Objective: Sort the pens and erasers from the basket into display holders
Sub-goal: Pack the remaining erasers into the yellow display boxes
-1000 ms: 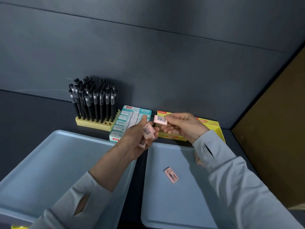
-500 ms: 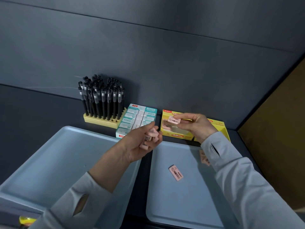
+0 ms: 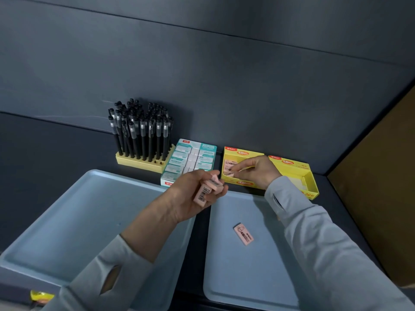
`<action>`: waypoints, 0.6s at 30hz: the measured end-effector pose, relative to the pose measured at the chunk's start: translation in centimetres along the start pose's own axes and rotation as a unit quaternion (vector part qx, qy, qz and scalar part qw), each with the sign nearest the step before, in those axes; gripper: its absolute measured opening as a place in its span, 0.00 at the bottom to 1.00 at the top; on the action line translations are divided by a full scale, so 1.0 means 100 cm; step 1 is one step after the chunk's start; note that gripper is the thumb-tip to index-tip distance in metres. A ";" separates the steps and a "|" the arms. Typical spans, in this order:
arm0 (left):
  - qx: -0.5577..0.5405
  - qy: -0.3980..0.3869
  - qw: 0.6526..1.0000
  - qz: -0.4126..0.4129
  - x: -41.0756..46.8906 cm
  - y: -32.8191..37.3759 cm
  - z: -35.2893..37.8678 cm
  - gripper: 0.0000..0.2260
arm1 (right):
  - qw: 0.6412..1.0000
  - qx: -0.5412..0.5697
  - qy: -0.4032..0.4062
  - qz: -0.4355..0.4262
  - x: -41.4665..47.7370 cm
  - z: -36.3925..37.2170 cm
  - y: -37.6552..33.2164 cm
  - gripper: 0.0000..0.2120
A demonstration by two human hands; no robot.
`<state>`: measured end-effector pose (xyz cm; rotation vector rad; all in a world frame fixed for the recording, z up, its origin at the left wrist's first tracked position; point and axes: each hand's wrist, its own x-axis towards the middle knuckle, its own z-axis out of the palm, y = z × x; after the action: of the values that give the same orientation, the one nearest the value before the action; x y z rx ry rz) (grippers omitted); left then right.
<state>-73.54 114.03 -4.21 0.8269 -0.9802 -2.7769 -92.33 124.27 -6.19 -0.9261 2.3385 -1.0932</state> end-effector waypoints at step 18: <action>0.165 0.044 0.969 0.181 0.015 -0.002 0.027 0.10 | 0.967 0.182 -0.177 -0.020 -0.030 -0.019 -0.049 0.07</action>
<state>-76.22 115.34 -3.32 0.7110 -1.4376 -2.2857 -89.39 125.04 -0.97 -0.9395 1.7650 -1.2069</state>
